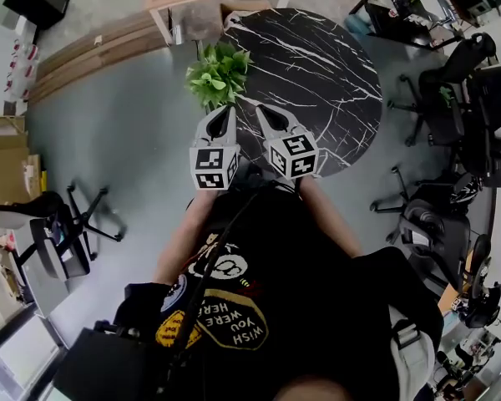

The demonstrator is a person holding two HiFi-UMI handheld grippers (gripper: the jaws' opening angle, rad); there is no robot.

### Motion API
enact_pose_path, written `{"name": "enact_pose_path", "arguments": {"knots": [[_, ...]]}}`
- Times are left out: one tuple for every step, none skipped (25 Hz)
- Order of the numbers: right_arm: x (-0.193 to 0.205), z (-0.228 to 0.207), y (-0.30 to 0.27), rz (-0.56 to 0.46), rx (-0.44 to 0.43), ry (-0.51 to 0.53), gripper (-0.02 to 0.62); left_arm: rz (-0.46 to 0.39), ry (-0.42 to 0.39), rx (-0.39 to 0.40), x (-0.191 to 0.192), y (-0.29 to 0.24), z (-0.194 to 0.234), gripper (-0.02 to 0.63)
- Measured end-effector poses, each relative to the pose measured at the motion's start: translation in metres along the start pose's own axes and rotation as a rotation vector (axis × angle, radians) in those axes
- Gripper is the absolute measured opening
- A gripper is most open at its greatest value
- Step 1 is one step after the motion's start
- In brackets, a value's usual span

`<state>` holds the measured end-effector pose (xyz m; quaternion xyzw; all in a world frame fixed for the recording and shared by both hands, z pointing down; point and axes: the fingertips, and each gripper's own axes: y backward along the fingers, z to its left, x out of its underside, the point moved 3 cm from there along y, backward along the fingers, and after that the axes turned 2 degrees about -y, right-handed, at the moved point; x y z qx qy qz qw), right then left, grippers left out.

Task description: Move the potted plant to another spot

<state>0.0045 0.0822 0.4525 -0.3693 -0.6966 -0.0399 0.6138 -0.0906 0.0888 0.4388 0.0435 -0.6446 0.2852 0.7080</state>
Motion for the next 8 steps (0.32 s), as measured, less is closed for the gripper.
{"name": "enact_pose_path", "arguments": {"knots": [[0.0004, -0.0005, 0.0010, -0.001, 0.003, -0.002, 0.002, 0.000, -0.001, 0.003, 0.0001, 0.0002, -0.0011, 0.002], [0.0010, -0.0007, 0.0017, -0.001, 0.004, -0.002, 0.002, 0.000, -0.003, 0.005, 0.0003, 0.0003, -0.0020, 0.003], [0.0016, -0.0006, 0.0021, 0.000, 0.005, -0.003, 0.002, 0.001, -0.004, 0.008, 0.0006, 0.0003, -0.0028, 0.003], [0.0022, -0.0004, 0.0024, 0.001, 0.005, -0.004, 0.002, 0.001, -0.006, 0.009, 0.0008, 0.0003, -0.0034, 0.003], [0.0027, 0.0000, 0.0027, 0.002, 0.004, -0.005, 0.002, 0.002, -0.006, 0.011, 0.0012, 0.0004, -0.0039, 0.003], [0.0032, 0.0004, 0.0030, 0.003, 0.003, -0.005, 0.002, 0.003, -0.007, 0.012, 0.0016, 0.0004, -0.0044, 0.003], [0.0036, 0.0008, 0.0033, 0.003, 0.003, -0.005, 0.002, 0.003, -0.007, 0.013, 0.0020, 0.0004, -0.0049, 0.002], [0.0039, 0.0012, 0.0037, 0.003, 0.002, -0.006, 0.002, 0.004, -0.007, 0.014, 0.0024, 0.0004, -0.0054, 0.003]]}}
